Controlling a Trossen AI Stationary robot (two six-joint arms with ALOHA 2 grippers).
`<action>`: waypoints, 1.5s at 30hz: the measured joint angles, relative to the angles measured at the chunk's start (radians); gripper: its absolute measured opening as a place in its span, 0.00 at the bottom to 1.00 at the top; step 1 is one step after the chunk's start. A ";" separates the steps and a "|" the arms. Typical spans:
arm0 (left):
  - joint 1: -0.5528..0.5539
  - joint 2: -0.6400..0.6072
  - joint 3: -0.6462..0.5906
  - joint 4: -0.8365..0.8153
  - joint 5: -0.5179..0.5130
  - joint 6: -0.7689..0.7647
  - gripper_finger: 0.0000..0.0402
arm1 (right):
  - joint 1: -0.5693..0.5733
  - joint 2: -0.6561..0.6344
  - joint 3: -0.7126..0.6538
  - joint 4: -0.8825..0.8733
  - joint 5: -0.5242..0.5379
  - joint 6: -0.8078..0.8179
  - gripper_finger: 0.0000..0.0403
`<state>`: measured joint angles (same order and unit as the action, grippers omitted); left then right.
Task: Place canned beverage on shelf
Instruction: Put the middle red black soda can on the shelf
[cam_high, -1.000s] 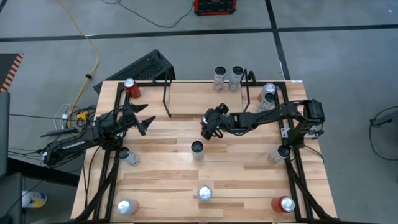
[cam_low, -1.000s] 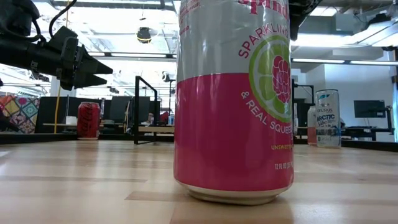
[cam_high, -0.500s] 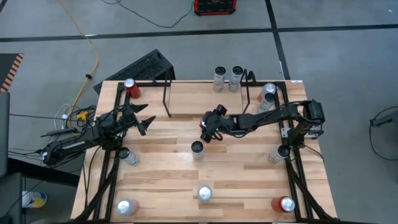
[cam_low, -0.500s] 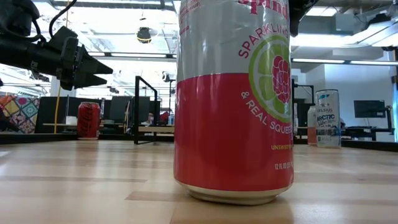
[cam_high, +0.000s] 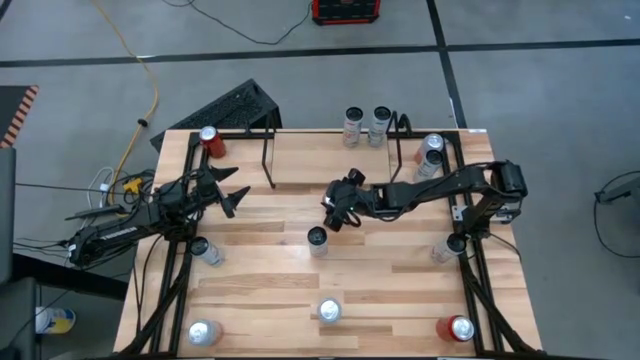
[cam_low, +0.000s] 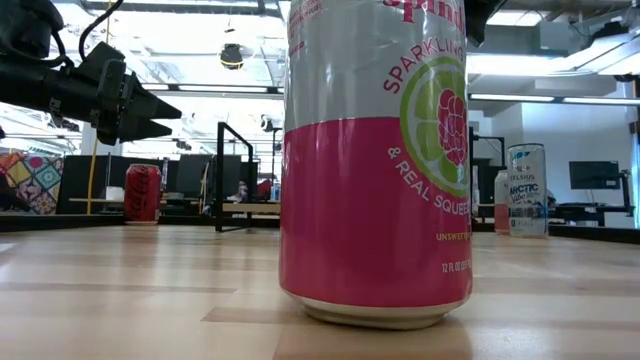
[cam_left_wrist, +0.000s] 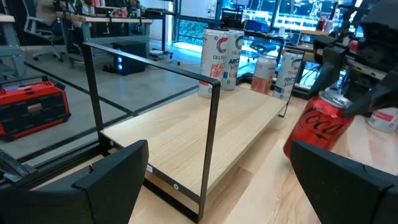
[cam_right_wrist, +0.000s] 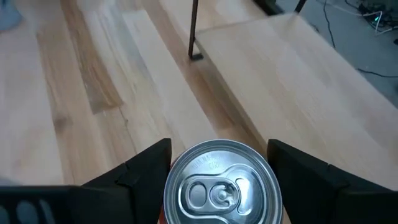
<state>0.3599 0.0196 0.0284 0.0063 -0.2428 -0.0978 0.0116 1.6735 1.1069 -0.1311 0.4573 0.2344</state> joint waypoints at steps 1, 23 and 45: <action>0.000 0.000 0.000 0.000 0.000 0.000 0.93 | 0.000 -0.002 0.000 0.005 0.000 0.000 0.70; 0.000 0.000 0.000 0.000 0.000 0.000 0.93 | -0.112 -0.018 0.002 0.206 -0.096 -0.165 0.70; 0.000 0.000 0.000 0.000 0.000 0.000 0.93 | -0.219 -0.018 0.003 0.299 -0.202 -0.220 0.70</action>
<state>0.3599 0.0193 0.0284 0.0059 -0.2428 -0.0978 -0.2071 1.6554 1.1095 0.1677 0.2558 0.0143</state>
